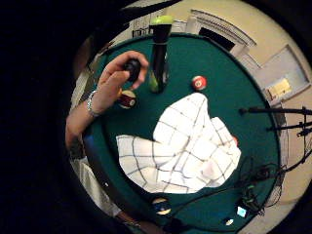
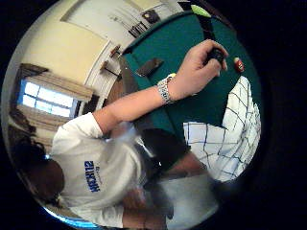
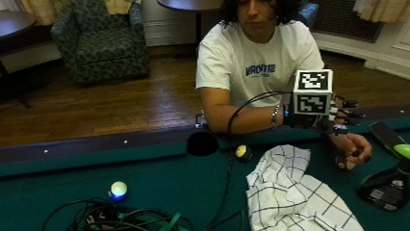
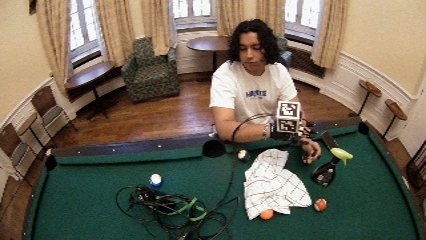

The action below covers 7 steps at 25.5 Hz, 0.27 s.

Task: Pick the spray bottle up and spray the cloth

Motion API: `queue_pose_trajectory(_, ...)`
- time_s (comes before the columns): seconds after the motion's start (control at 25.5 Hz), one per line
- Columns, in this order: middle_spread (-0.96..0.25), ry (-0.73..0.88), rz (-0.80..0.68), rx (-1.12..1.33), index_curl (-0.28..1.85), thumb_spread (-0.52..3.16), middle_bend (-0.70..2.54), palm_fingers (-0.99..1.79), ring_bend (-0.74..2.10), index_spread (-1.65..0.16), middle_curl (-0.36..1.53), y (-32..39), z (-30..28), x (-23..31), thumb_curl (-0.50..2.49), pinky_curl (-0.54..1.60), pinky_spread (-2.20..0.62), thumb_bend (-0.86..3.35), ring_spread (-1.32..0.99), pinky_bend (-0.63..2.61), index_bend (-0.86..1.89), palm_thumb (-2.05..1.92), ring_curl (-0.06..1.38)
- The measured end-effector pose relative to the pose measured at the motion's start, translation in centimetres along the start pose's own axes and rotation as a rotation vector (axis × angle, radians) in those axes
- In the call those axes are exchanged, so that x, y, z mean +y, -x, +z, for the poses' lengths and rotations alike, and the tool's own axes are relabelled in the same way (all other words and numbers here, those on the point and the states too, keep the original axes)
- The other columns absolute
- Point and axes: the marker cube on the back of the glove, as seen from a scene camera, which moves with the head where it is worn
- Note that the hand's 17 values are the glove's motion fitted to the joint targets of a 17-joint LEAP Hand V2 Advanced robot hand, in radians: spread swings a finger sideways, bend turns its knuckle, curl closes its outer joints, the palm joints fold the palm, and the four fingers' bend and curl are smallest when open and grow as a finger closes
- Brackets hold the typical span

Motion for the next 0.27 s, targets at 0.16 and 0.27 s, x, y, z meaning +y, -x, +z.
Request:
queue_pose_trajectory(0.16,-0.16,0.002,-0.013,0.030,0.27,0.97,0.18,0.20,0.29,-0.47,0.34,1.0,-0.7,0.3,0.38,0.37,0.18,-0.03,-0.18,0.40,0.15,0.40,0.30)
queue_pose_trajectory(0.27,-0.15,0.003,-0.017,0.053,0.27,0.98,0.18,0.23,0.29,-0.47,0.34,1.6,-1.2,0.5,0.37,0.36,0.19,-0.03,-0.17,0.41,0.15,0.40,0.31)
